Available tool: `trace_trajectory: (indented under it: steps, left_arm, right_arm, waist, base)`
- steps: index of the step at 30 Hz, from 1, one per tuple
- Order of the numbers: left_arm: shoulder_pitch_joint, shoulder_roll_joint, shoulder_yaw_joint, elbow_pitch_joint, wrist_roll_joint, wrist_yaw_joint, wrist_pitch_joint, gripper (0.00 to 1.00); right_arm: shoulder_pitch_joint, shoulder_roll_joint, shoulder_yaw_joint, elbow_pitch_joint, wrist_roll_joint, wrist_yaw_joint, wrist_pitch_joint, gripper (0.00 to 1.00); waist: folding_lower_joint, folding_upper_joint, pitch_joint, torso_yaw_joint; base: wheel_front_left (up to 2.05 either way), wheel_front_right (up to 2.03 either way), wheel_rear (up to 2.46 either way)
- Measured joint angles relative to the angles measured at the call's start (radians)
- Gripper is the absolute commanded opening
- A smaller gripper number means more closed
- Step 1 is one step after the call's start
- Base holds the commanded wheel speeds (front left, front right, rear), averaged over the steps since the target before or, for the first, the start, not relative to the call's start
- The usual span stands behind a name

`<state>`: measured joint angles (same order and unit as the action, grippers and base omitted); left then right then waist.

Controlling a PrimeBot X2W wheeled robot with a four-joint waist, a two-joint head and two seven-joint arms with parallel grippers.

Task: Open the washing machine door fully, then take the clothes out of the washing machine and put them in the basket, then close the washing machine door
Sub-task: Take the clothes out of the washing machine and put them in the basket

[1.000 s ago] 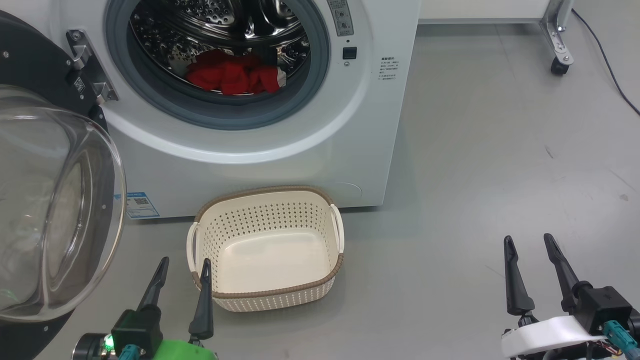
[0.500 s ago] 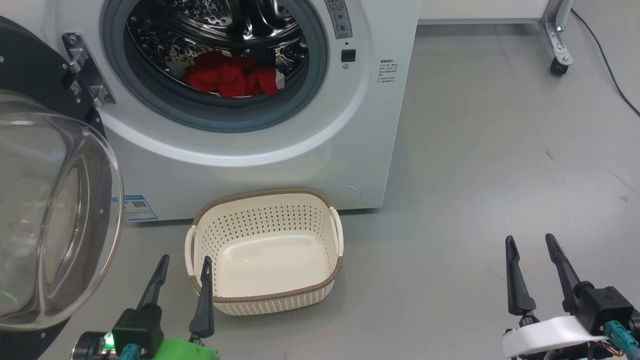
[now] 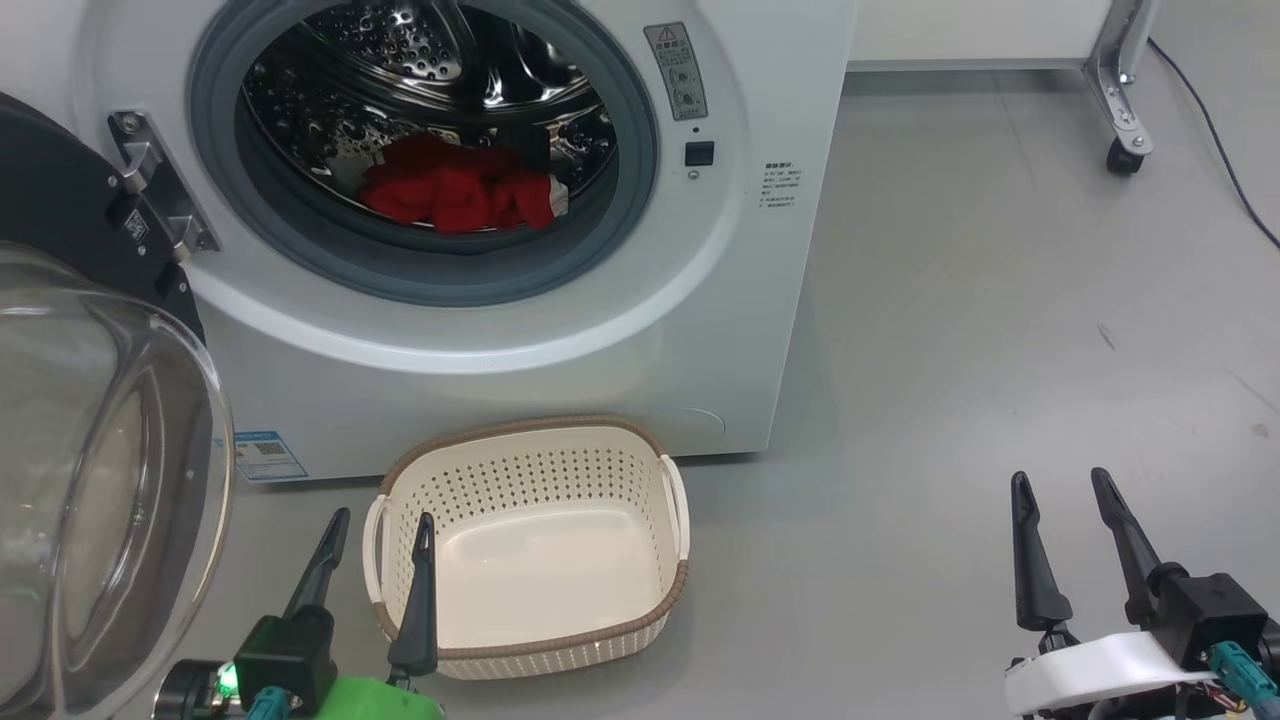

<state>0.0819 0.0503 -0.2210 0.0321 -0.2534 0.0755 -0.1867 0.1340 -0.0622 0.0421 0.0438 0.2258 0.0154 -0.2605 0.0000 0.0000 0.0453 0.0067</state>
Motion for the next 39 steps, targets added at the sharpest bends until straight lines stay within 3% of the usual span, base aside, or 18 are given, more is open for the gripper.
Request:
trace_trajectory:
  steps: [18,39]
  left_arm:
    - [0.000,0.000,0.008,-0.004,0.002,0.009,-0.001,1.00]
    - [0.000,0.000,0.009,-0.010,0.009,0.012,-0.001,1.00]
  right_arm:
    - [0.003,0.001,0.000,0.002,0.000,0.001,0.000,1.00]
    - [0.003,0.002,0.000,0.005,0.000,0.005,0.000,1.00]
  waist:
    - [0.0000,0.0000,-0.006,0.001]
    - [0.0000,0.0000,0.001,0.000]
  base:
    - [0.64,-0.64,0.00]
    - [0.07,-0.07,0.00]
